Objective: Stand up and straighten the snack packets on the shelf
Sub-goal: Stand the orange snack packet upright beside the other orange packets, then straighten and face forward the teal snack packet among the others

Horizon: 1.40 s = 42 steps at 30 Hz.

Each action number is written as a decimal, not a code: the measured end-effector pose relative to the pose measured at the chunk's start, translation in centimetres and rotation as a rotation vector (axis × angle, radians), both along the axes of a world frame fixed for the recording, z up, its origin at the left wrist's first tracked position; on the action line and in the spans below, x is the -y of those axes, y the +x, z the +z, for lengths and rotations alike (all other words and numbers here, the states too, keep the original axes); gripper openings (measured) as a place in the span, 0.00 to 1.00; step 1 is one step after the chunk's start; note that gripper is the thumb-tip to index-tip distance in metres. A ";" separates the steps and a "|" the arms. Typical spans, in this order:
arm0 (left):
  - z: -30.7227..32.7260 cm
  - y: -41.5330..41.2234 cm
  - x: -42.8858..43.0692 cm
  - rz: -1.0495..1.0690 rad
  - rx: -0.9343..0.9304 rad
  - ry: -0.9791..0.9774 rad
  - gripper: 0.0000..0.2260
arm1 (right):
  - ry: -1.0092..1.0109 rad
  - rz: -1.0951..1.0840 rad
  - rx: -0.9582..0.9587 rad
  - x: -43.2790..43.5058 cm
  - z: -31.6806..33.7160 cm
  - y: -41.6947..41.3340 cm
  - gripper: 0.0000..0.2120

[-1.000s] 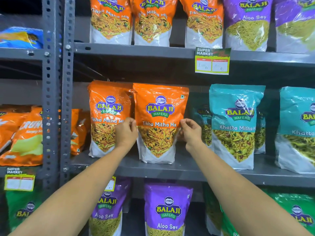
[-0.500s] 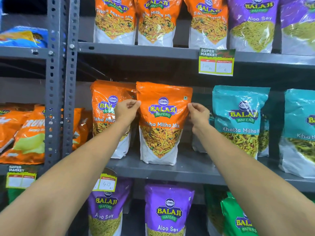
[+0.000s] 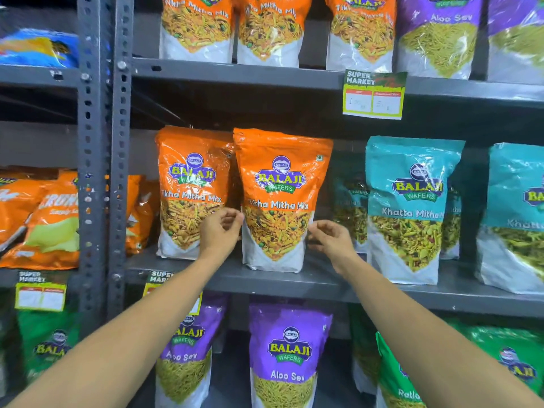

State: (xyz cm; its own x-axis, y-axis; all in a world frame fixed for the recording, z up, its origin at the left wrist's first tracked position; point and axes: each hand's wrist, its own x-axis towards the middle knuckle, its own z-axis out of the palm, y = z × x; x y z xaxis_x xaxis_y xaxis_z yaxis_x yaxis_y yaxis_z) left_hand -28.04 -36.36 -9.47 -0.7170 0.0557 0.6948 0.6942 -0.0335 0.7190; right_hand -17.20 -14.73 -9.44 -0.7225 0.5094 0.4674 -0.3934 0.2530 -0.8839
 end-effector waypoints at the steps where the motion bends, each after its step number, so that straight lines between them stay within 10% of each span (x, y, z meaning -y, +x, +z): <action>1: -0.1 -0.1 0.0 0.013 -0.017 0.002 0.04 | 0.011 -0.009 -0.002 0.0 0.0 0.0 0.07; 8: 0.1 -0.3 -0.5 0.000 0.182 0.106 0.05 | 0.037 -0.116 -0.026 0.1 0.0 -0.3 0.08; 14: -0.2 2.2 -0.7 0.353 -0.147 0.106 0.09 | 0.293 -0.407 -0.049 -0.3 -0.1 1.6 0.07; 24: -2.2 12.3 -12.8 -0.104 -0.216 0.051 0.09 | 0.660 -1.055 -0.382 -8.3 -0.3 13.7 0.09; 32: -0.3 12.9 -21.0 -0.308 0.166 -0.285 0.14 | 0.293 -0.485 0.066 -14.8 0.0 15.7 0.17; 42: 0.5 10.5 -21.4 -0.219 0.213 0.121 0.09 | -0.076 -0.096 0.020 -15.6 1.5 12.7 0.14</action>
State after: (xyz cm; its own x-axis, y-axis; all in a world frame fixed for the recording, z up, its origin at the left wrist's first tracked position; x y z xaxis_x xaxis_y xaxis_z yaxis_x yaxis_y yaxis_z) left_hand -17.51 -14.94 -8.98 -0.8273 0.1503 0.5413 0.4953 -0.2595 0.8291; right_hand -4.51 0.91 -7.92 -0.6774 0.6104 0.4104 -0.3523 0.2205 -0.9095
